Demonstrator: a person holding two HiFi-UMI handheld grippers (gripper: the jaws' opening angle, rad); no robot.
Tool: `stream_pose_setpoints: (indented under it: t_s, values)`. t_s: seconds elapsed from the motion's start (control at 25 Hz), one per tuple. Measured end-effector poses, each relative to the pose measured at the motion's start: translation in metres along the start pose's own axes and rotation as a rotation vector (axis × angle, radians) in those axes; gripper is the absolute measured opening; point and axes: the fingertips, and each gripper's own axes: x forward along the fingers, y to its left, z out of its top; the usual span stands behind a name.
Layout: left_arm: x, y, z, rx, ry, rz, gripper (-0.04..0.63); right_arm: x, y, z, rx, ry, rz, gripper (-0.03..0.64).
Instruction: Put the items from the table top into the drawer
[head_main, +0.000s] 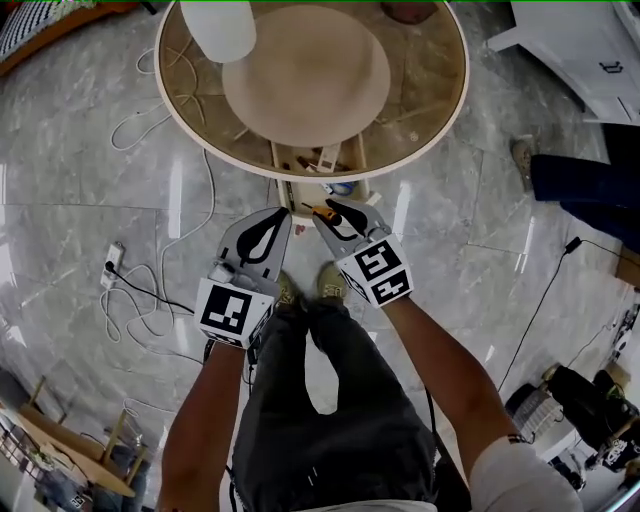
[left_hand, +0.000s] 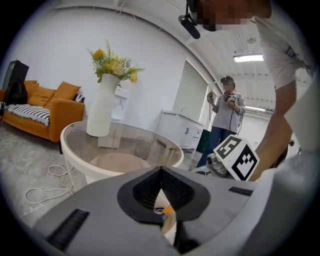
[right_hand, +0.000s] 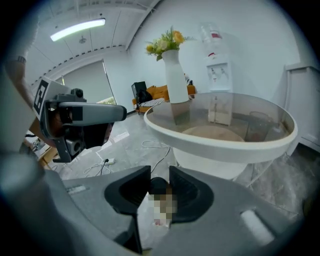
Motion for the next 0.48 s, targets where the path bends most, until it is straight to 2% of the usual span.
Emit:
stream_pose_setpoints:
  t_s: [0.48]
  values:
    - [0.034, 0.057, -0.064, 0.012, -0.01, 0.021, 0.0, 0.109, -0.019, -0.041, -0.176, 0.048, 0.038, 0.115]
